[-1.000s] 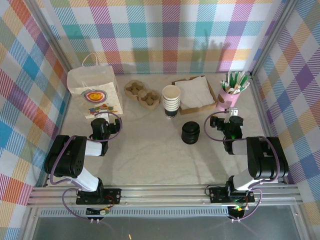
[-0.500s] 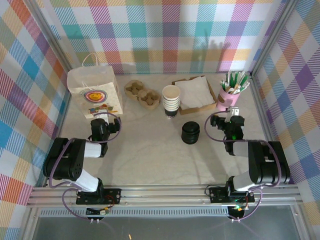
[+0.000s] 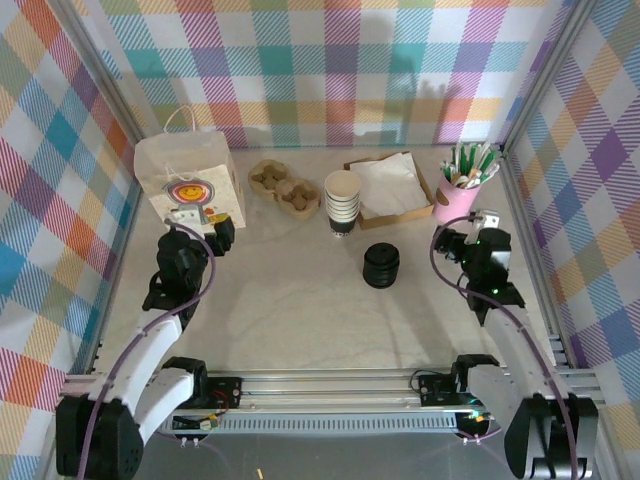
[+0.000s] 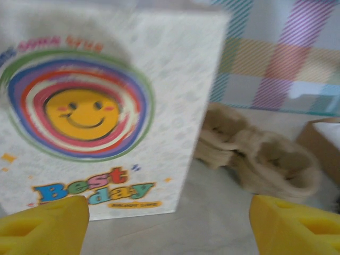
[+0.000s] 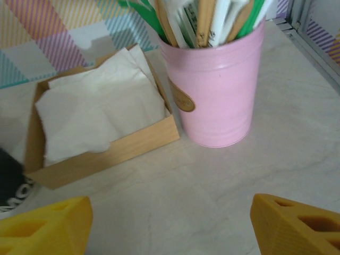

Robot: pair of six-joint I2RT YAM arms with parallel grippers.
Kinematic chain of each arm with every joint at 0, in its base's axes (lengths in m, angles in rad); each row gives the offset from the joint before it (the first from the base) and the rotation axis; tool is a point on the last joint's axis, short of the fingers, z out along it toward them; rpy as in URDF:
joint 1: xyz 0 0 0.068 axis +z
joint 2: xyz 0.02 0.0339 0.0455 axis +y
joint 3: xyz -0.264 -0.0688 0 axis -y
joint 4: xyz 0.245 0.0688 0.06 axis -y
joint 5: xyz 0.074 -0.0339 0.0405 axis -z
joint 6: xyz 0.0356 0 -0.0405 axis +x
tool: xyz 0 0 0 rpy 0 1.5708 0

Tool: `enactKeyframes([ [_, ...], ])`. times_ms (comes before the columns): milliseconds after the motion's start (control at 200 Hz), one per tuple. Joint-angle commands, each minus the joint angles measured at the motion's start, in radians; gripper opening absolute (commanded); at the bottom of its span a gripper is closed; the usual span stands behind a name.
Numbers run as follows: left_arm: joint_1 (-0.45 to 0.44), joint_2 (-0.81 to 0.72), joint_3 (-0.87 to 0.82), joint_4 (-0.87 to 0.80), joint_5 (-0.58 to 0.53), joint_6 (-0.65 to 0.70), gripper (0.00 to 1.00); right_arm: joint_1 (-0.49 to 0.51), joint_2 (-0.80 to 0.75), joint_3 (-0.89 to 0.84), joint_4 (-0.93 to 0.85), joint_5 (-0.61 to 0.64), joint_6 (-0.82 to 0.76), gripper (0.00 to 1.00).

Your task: Pack the takeout coffee

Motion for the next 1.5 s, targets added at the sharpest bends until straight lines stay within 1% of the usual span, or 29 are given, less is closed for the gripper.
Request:
enactKeyframes([
  [0, -0.085, -0.049, 0.141, -0.316, 0.003, -0.051, 0.76, 0.015, -0.04, 0.157, -0.416, -0.076, 0.131, 0.75],
  [50, -0.132, -0.038, 0.219, -0.417, -0.016, -0.075, 0.75, 0.034, -0.031, 0.225, -0.531, -0.095, 0.15, 0.75],
  [100, -0.199, -0.01, 0.303, -0.473, -0.04, -0.093, 0.74, 0.058, -0.013, 0.296, -0.628, -0.108, 0.16, 0.74],
  [130, -0.233, 0.015, 0.36, -0.543, -0.066, -0.109, 0.74, 0.069, 0.002, 0.341, -0.687, -0.115, 0.164, 0.73],
  [250, -0.34, 0.168, 0.609, -0.737, -0.096, -0.205, 0.68, 0.084, 0.091, 0.513, -0.907, -0.171, 0.18, 0.7],
  [335, -0.383, 0.303, 0.781, -0.879, -0.092, -0.306, 0.63, 0.107, 0.152, 0.624, -1.039, -0.195, 0.189, 0.67],
  [425, -0.415, 0.432, 0.924, -0.979, -0.058, -0.393, 0.56, 0.162, 0.21, 0.732, -1.161, -0.195, 0.179, 0.69],
  [490, -0.437, 0.515, 1.006, -1.021, -0.049, -0.446, 0.54, 0.197, 0.251, 0.803, -1.237, -0.195, 0.179, 0.68],
  [585, -0.467, 0.616, 1.107, -1.058, -0.036, -0.501, 0.54, 0.213, 0.301, 0.879, -1.314, -0.267, 0.184, 0.67],
  [680, -0.491, 0.706, 1.197, -1.083, -0.028, -0.531, 0.55, 0.239, 0.329, 0.914, -1.331, -0.309, 0.19, 0.65],
  [840, -0.5, 0.855, 1.365, -1.153, -0.021, -0.551, 0.57, 0.259, 0.36, 0.949, -1.329, -0.287, 0.194, 0.58],
  [1030, -0.5, 0.985, 1.506, -1.186, -0.036, -0.533, 0.59, 0.264, 0.386, 0.951, -1.277, -0.299, 0.194, 0.59],
  [1255, -0.498, 1.164, 1.751, -1.358, -0.038, -0.52, 0.59, 0.268, 0.422, 0.945, -1.262, -0.363, 0.193, 0.59],
  [1355, -0.486, 1.204, 1.802, -1.38, -0.022, -0.524, 0.58, 0.273, 0.421, 0.941, -1.263, -0.368, 0.191, 0.59],
  [1500, -0.459, 1.24, 1.841, -1.392, 0.031, -0.546, 0.49, 0.273, 0.416, 0.93, -1.252, -0.361, 0.19, 0.59],
])
